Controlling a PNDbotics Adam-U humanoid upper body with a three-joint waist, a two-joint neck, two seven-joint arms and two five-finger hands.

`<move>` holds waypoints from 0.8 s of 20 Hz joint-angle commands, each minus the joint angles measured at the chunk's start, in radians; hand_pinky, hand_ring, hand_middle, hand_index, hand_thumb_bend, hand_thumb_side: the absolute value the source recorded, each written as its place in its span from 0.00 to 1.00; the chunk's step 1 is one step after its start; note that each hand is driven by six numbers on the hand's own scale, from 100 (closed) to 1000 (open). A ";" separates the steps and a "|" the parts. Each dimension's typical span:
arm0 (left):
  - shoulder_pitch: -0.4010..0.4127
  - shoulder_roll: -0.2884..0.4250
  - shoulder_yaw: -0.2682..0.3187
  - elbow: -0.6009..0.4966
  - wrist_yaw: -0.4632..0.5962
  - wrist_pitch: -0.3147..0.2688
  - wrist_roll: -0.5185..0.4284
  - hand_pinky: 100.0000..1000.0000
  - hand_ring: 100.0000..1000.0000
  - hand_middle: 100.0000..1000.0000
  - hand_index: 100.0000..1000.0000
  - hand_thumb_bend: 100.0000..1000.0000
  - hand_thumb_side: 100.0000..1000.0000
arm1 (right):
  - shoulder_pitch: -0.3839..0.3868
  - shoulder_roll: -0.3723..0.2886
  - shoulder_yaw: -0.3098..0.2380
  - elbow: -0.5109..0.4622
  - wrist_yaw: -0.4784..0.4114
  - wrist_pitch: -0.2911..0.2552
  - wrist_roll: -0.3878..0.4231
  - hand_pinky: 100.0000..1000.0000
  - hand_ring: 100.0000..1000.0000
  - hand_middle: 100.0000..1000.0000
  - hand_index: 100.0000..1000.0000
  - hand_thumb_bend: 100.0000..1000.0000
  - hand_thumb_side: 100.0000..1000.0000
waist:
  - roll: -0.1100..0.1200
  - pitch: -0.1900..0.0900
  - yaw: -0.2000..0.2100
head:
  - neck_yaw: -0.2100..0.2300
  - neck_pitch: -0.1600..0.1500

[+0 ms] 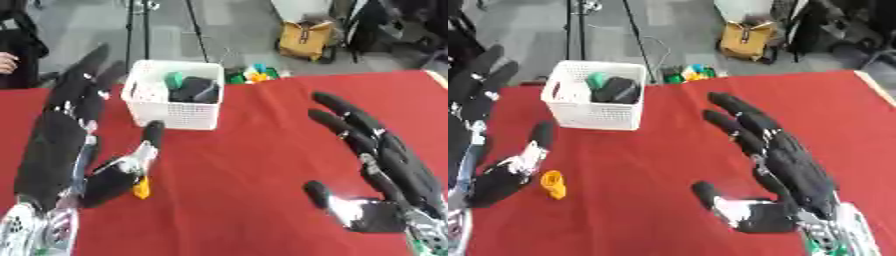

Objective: Pick up objects on the table and place them in the box.

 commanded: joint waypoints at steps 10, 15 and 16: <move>-0.010 0.005 0.004 -0.020 -0.004 -0.045 -0.114 1.00 1.00 1.00 1.00 0.20 1.00 | -0.008 -0.014 -0.003 -0.024 -0.016 0.005 0.005 0.91 1.00 1.00 1.00 0.34 1.00 | -0.001 -0.019 0.000 | -0.004 -0.012; -0.010 0.005 -0.004 -0.020 0.150 -0.058 -0.209 1.00 1.00 1.00 1.00 0.04 1.00 | -0.006 -0.013 -0.003 -0.024 -0.015 0.006 0.011 0.91 1.00 1.00 1.00 0.34 1.00 | 0.000 -0.019 0.002 | -0.005 -0.010; -0.010 0.010 -0.006 -0.020 0.203 -0.062 -0.218 1.00 1.00 1.00 1.00 0.04 1.00 | -0.005 -0.014 -0.003 -0.024 -0.014 0.005 0.012 0.91 1.00 1.00 1.00 0.34 1.00 | 0.001 -0.020 0.003 | -0.007 -0.010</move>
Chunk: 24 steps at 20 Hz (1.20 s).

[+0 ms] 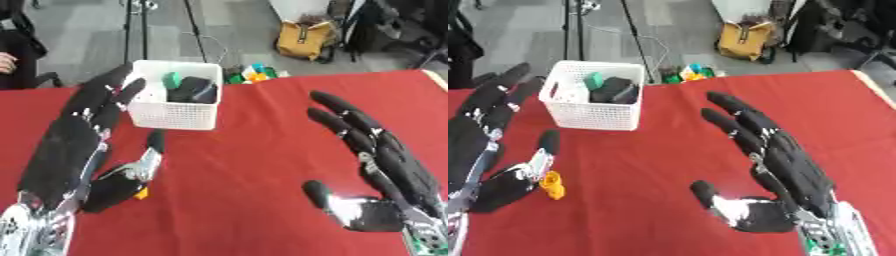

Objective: Pick up objects on the table and place them in the box.

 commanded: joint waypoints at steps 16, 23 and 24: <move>0.017 0.152 0.024 0.039 0.438 0.018 -0.218 1.00 1.00 1.00 1.00 0.17 1.00 | 0.008 -0.021 -0.007 -0.024 -0.011 0.011 0.028 0.88 1.00 1.00 1.00 0.35 1.00 | 0.023 -0.025 0.011 | -0.016 0.020; 0.014 0.172 0.028 0.052 0.429 0.027 -0.230 1.00 1.00 1.00 1.00 0.15 1.00 | 0.010 -0.020 -0.008 -0.024 -0.013 0.011 0.038 0.88 1.00 1.00 0.99 0.36 1.00 | 0.024 -0.024 0.010 | -0.016 0.019; 0.015 0.176 0.028 0.057 0.422 0.028 -0.237 1.00 1.00 1.00 1.00 0.11 1.00 | 0.011 -0.020 -0.007 -0.024 -0.014 0.010 0.039 0.88 1.00 1.00 0.99 0.36 1.00 | 0.024 -0.024 0.010 | -0.016 0.019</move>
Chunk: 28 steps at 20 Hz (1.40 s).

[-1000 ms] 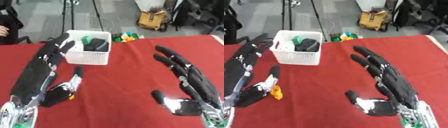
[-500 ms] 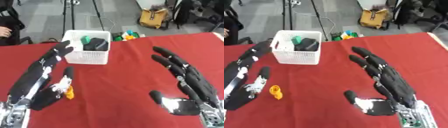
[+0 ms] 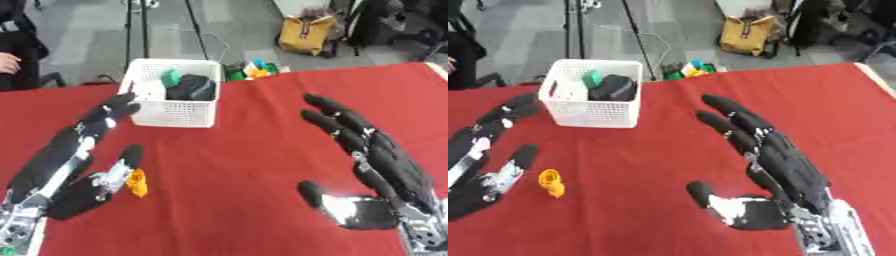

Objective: Pick up objects on the table and place them in the box.

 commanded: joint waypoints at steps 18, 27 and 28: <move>0.001 0.033 -0.003 0.077 -0.026 0.014 -0.142 1.00 1.00 1.00 1.00 0.01 1.00 | -0.001 -0.008 -0.003 -0.024 -0.005 -0.006 0.013 0.86 1.00 1.00 0.97 0.35 1.00 | -0.004 -0.016 -0.003 | -0.003 0.010; 0.006 0.043 0.000 0.104 -0.041 0.011 -0.133 1.00 1.00 1.00 1.00 0.05 1.00 | 0.001 -0.003 -0.003 -0.024 -0.004 -0.004 0.027 0.85 1.00 1.00 0.96 0.35 1.00 | -0.003 -0.015 -0.003 | -0.004 0.011; 0.006 0.044 0.001 0.106 -0.061 0.008 -0.132 1.00 1.00 1.00 1.00 0.05 1.00 | 0.001 -0.002 -0.003 -0.024 -0.003 -0.005 0.028 0.85 1.00 1.00 0.96 0.35 1.00 | -0.003 -0.015 -0.003 | -0.004 0.011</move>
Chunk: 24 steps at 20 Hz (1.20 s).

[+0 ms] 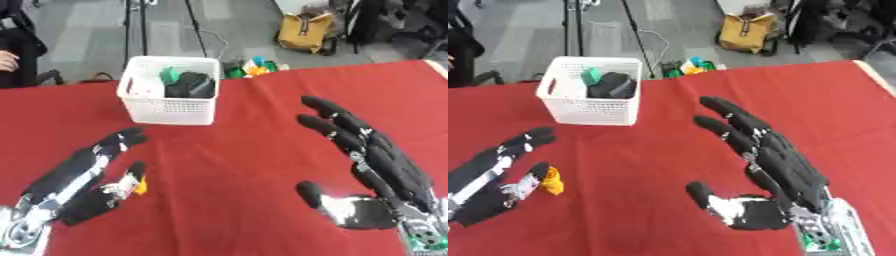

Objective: Pick up objects on the table and place them in the box.

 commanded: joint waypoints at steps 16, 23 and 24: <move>-0.017 0.028 0.000 0.035 -0.215 -0.034 0.030 1.00 1.00 1.00 1.00 0.03 1.00 | -0.007 0.009 -0.001 -0.024 0.014 -0.003 0.024 0.84 1.00 1.00 0.95 0.35 1.00 | -0.001 -0.004 -0.007 | -0.002 0.004; -0.021 0.028 0.006 0.045 -0.300 -0.039 0.075 1.00 1.00 1.00 1.00 0.01 1.00 | -0.006 0.016 0.000 -0.024 0.022 -0.006 0.031 0.83 1.00 1.00 0.94 0.35 1.00 | -0.003 0.002 -0.008 | 0.000 -0.005; -0.022 0.027 0.006 0.048 -0.310 -0.040 0.084 1.00 1.00 1.00 1.00 0.01 1.00 | -0.006 0.017 0.000 -0.024 0.023 -0.006 0.031 0.83 1.00 1.00 0.94 0.35 1.00 | -0.003 0.003 -0.008 | 0.001 -0.006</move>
